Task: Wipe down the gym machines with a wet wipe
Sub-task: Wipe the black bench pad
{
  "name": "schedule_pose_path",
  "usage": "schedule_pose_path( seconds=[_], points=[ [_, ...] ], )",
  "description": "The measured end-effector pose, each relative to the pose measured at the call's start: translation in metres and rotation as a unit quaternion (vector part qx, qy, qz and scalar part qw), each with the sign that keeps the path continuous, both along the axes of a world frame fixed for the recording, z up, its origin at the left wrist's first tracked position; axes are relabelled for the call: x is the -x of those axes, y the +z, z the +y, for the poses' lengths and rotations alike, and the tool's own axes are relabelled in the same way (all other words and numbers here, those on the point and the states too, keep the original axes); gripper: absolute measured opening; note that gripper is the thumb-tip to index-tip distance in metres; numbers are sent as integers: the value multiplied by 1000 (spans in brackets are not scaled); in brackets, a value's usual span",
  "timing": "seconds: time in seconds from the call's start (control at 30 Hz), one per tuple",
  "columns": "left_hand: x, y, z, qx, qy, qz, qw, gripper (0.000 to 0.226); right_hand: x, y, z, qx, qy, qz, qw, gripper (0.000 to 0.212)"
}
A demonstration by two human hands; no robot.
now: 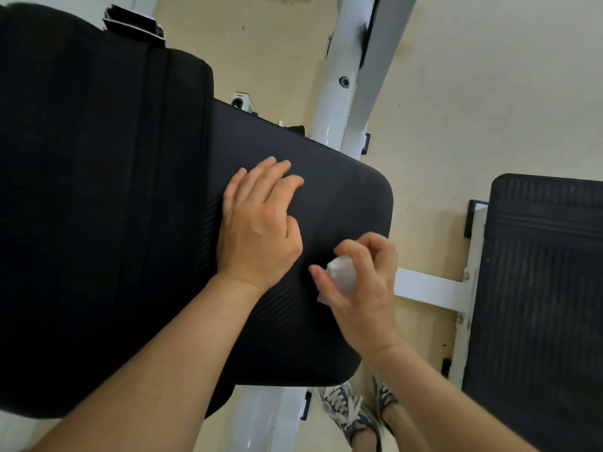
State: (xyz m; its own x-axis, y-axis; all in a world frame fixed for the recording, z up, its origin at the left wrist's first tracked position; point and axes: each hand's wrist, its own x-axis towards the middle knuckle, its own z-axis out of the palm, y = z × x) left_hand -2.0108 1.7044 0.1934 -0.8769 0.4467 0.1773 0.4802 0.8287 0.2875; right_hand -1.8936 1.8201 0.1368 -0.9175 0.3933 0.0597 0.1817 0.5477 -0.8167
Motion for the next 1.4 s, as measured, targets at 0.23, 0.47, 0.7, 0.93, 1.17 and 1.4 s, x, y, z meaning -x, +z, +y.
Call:
schedule_pose_path(
  seconds=[0.23,0.47,0.7,0.93,1.17,1.4],
  points=[
    [-1,0,1,19,-11,14,1000,44,-40,13,-22,22,113,-28,993,46],
    [-1,-4,1,105,-15,22,994,41,-26,3,9,34,10,-93,995,27],
    [-1,-10,2,138,-13,42,989,42,107,1,25,13,-114,-37,993,30],
    [-1,-6,3,107,-7,33,994,41,14,8,-2,-129,281,-28,950,53],
    [-1,-9,3,117,-8,44,992,41,102,-13,52,-68,13,-196,978,61],
    [1,-5,2,98,-2,14,995,40,-46,13,-32,-230,372,-66,897,61]
  ],
)
